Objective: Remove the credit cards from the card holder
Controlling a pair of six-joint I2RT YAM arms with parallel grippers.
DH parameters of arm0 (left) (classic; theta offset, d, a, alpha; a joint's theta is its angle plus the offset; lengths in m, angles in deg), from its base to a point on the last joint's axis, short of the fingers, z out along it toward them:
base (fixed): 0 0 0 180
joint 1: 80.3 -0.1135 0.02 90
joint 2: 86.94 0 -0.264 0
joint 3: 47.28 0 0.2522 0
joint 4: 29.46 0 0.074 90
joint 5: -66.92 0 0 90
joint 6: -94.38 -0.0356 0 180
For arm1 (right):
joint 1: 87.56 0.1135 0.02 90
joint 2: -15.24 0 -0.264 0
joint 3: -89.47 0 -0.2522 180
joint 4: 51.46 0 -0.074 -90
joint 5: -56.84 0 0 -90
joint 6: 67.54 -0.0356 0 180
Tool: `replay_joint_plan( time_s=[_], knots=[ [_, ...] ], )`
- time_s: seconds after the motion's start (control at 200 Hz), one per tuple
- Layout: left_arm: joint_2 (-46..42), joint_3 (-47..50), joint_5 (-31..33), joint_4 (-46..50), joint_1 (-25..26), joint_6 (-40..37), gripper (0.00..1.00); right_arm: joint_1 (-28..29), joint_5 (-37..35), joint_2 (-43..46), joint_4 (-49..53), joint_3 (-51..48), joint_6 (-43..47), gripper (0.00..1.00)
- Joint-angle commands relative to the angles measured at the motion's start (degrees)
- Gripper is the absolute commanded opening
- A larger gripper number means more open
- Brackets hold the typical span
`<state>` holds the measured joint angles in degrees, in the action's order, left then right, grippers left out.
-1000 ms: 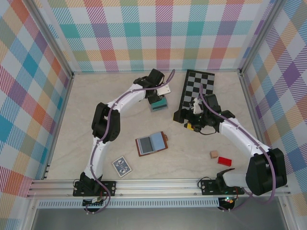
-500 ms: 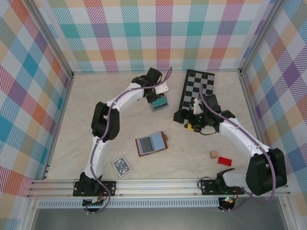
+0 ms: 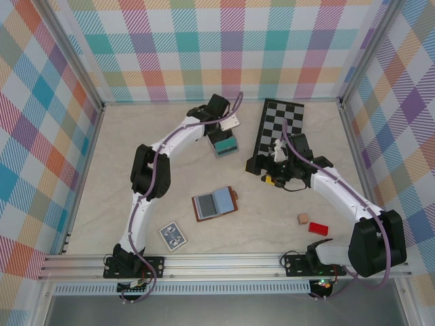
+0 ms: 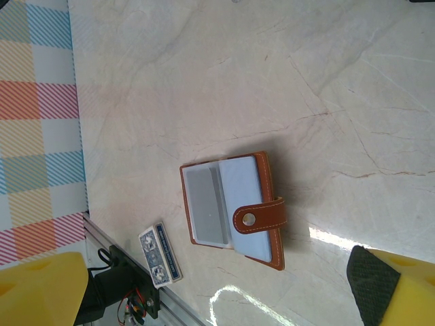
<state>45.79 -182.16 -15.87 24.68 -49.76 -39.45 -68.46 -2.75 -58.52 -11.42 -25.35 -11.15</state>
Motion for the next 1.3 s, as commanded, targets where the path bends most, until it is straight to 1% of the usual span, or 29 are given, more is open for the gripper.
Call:
replay_joint_plan(
  time_s=[0.0,0.125,0.225,0.355,0.44,0.56,0.62,0.705,0.825,0.865,0.925,1.015,1.085,1.17,1.245,1.295],
  knots=[
    [0.26,-2.59,-0.32,1.14,-0.86,2.51,0.4,-0.37,0.21,0.6,0.93,0.17,1.0,1.0],
    [-0.64,-3.34,-2.02,1.9,-1.06,4.63,0.42,-0.36,0.17,0.72,0.88,0.1,1.0,1.0],
    [-2.34,-3.17,-3.68,1.89,-1.36,7.84,0.43,-0.38,-0.01,0.8,1.05,0.22,1.17,1.0],
    [-6.43,-0.42,-5.45,2.21,-1.45,13.02,0.41,-0.32,-0.29,0.98,1.66,0.38,2.27,1.0],
    [-11.56,6.6,-6.85,-0.84,-1.44,17.78,0.39,0.18,-1.22,0.96,2.46,0.98,3.32,1.0],
    [-21.75,22.23,-8.46,-10.27,-1.37,25.3,0.39,2.34,-3.88,0.05,3.94,2.63,5.26,0.99],
    [-27.48,30.38,-9.01,-15.57,-1.37,29.95,0.39,4.44,-5.75,-0.73,4.82,3.86,6.27,0.98],
    [-35.15,40.35,-9.66,-20.95,-1.37,36.33,0.4,8.99,-10.21,-2.15,6.23,5.88,7.95,0.97],
    [-44.56,51.59,-7.97,-23.94,-1.36,45.29,0.42,15.61,-14.56,-5.06,6.65,8.42,9.37,0.94],
    [-47.48,54.7,-7.1,-26.13,-1.3,48.21,0.42,17.74,-15.69,-6.37,6.67,9.36,9.76,0.93],
    [-51.25,58.93,-5.77,-26.85,-1.28,52.04,0.43,20.59,-17.05,-8.6,6.93,10.85,10.39,0.91],
    [-56.15,64.0,-3.94,-26.89,-1.28,56.98,0.44,23.8,-17.94,-12.33,7.6,13.42,11.33,0.84],
    [-59.61,67.43,-2.25,-27.13,-1.23,60.57,0.45,25.6,-17.64,-15.13,7.92,15.22,12.26,0.79],
    [-63.28,72.17,1.19,-28.81,-1.28,66.37,0.48,26.97,-17.24,-18.05,7.73,16.81,13.18,0.78],
    [-66.0,75.41,5.35,-28.95,-1.28,72.15,0.57,27.22,-17.33,-20.57,7.85,17.98,13.85,0.77],
    [-67.33,75.48,7.95,-25.58,-1.32,77.35,0.61,27.22,-18.45,-22.26,8.61,18.82,14.08,0.77]
  ],
)
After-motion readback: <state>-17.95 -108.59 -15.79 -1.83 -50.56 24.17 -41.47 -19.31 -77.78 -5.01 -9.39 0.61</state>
